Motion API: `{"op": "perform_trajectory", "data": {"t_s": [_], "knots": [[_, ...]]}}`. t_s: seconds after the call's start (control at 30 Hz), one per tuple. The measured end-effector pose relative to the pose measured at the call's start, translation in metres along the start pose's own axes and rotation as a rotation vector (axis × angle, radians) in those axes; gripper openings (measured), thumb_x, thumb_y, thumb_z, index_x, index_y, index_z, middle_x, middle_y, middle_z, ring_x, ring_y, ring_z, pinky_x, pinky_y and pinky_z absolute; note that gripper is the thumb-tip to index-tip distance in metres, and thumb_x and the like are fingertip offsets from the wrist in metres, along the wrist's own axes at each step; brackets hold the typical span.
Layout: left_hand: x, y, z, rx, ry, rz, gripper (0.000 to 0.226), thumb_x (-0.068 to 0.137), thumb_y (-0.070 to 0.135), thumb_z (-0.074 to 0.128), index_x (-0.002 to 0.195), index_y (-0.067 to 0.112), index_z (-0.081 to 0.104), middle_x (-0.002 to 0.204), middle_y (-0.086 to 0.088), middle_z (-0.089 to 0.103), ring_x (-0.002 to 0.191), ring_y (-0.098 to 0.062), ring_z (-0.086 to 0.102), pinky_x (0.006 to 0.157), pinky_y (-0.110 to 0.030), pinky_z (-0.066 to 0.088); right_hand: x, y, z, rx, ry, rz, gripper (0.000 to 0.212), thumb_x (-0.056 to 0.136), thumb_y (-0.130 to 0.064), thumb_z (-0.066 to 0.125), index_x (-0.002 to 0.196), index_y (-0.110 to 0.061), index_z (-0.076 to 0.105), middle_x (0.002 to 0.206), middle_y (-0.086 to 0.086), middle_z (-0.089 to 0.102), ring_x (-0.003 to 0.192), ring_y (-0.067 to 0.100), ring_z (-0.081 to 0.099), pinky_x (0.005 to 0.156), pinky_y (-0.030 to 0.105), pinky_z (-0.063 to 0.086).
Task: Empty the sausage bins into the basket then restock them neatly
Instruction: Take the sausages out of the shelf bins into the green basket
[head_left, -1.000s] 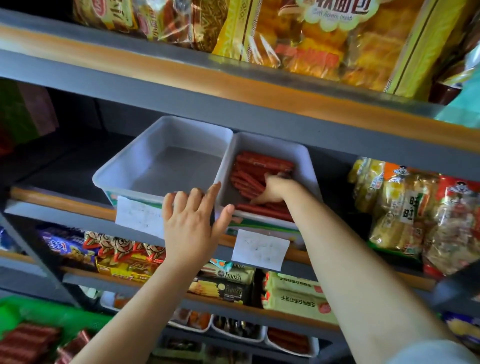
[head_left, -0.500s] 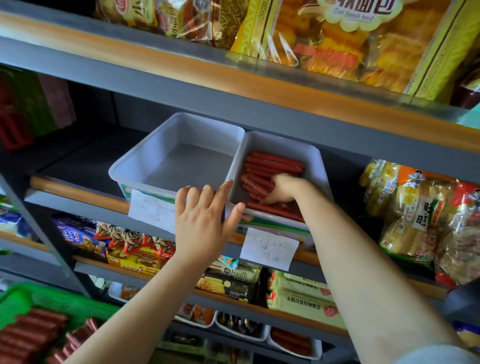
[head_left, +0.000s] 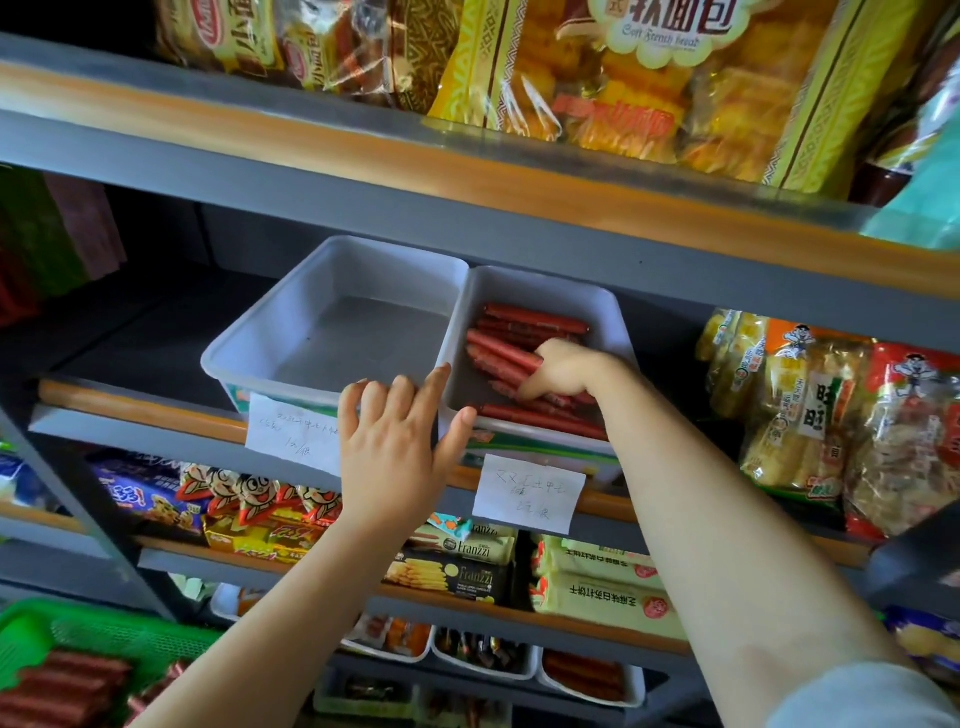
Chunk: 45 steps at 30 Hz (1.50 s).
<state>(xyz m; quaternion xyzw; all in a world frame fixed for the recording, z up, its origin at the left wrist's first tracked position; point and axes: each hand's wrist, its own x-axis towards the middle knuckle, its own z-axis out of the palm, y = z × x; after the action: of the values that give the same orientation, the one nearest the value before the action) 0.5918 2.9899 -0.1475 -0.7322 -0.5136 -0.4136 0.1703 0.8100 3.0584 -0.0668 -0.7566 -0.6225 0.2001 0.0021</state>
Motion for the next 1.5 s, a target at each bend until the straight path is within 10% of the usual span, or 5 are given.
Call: {"op": "perform_trajectory", "data": {"t_s": [0.57,0.83,0.97,1.07,1.5], "knots": [[0.002,-0.024,-0.034,-0.468,-0.135,0.013,0.041,0.094,0.035,0.046,0.122,0.012,0.065,0.123,-0.009,0.056,0.113,-0.027,0.049,0.105,-0.030,0.029,-0.131,-0.058,-0.024,0.937,-0.290,-0.343,0.027,0.080,-0.011,0.065,0.106,-0.003,0.059,0.081,0.017,0.070,0.061,0.022,0.065,0.058,0.029,0.056],[-0.044,-0.094,-0.102,-1.882,-0.532,-1.146,0.052,0.101,0.046,0.037,0.129,0.011,0.062,0.125,-0.012,0.068,0.117,-0.025,0.063,0.102,-0.042,0.047,-0.115,-0.172,0.088,0.997,-0.391,-0.304,0.028,0.079,-0.005,0.075,0.105,-0.006,0.066,0.089,0.018,0.070,0.073,0.025,0.068,0.066,0.033,0.058],[-0.090,-0.183,-0.082,-1.810,-0.498,-1.458,0.051,0.100,0.045,0.041,0.129,0.008,0.062,0.110,-0.016,0.071,0.089,-0.024,0.071,0.071,-0.032,0.058,-0.092,-0.244,0.191,1.016,-0.501,-0.150,0.047,0.076,-0.011,0.075,0.117,0.006,0.059,0.097,0.026,0.062,0.086,0.033,0.061,0.078,0.040,0.053],[-0.141,-0.254,-0.073,-1.747,-0.424,-1.683,0.053,0.097,0.044,0.045,0.130,0.006,0.062,0.119,-0.019,0.069,0.101,-0.029,0.068,0.093,-0.043,0.053,-0.076,-0.290,0.275,1.001,-0.605,-0.057,0.067,0.066,-0.024,0.079,0.116,0.013,0.055,0.096,0.027,0.055,0.089,0.036,0.050,0.076,0.045,0.043],[-0.327,-0.449,-0.047,-1.617,-0.265,-2.100,0.034,0.098,0.034,0.048,0.109,0.008,0.067,0.104,-0.014,0.073,0.092,-0.024,0.072,0.082,-0.036,0.058,-0.045,-0.398,0.534,0.962,-0.805,0.047,0.015,0.091,-0.004,0.061,0.104,-0.010,0.066,0.087,0.008,0.070,0.075,0.017,0.065,0.072,0.029,0.055]]}}
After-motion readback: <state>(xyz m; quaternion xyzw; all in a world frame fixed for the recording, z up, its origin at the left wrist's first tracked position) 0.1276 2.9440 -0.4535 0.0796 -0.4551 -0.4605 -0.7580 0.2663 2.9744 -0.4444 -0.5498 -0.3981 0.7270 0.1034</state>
